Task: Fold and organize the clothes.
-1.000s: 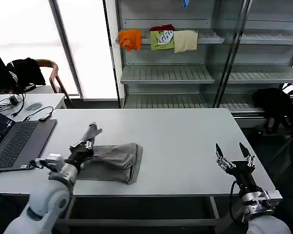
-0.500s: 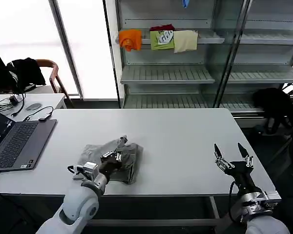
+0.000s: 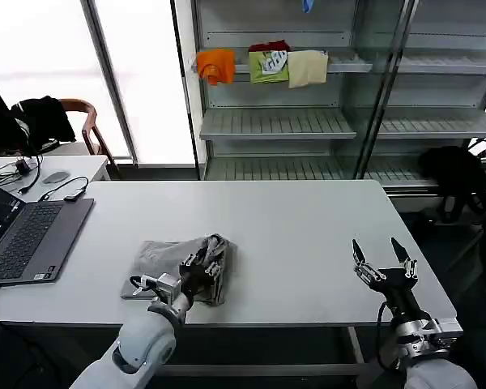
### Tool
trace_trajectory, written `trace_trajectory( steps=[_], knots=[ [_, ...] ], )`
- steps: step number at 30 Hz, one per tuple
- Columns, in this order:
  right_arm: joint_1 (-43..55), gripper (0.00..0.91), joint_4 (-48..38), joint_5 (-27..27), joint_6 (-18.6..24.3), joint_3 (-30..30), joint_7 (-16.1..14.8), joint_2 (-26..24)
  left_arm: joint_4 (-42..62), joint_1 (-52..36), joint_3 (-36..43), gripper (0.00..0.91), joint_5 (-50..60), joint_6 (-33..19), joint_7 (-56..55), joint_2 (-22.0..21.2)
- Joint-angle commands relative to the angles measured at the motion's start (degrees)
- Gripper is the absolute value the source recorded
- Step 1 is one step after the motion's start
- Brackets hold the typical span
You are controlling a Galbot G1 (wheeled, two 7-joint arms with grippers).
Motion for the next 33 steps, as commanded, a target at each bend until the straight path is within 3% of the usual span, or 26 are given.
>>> trace_trajectory(
  steps=[1,9,15,17,22,27,33],
  knots=[
    [0.44,0.907,-0.08,-0.66,-0.13,-0.69,0.02,0.41,-7.04,-0.29,5.05,0.907,3.82,-0.47,2.97,0.69],
    [0.63,0.907,0.23,-1.60,-0.42,-0.92,0.18,0.93,-11.28,-1.17,5.82,0.907,2.48,-2.26,2.30,-0.29],
    [-0.15,0.907,-0.04,-0.59,0.08,0.75,0.24,-0.23,-8.99,2.61,-8.45,0.907,1.73,-0.91,0.42,4.82],
    [-0.24,0.907,-0.07,-0.47,0.11,0.99,0.32,-0.28,-5.72,4.80,-16.93,0.907,-0.65,-0.62,1.35,7.95],
    [-0.34,0.907,-0.49,-0.31,0.43,1.00,0.28,-0.63,3.87,7.34,-26.82,0.907,-7.26,-0.69,2.80,11.21],
    [0.43,0.907,-0.26,-0.61,0.02,0.24,0.21,-0.36,7.71,7.15,-27.82,0.907,-10.06,-0.69,0.64,9.93],
    [0.20,0.907,-0.03,-0.77,-0.40,0.24,0.14,-0.42,5.19,6.92,-25.22,0.907,-9.74,1.02,-1.08,4.73]
  ],
)
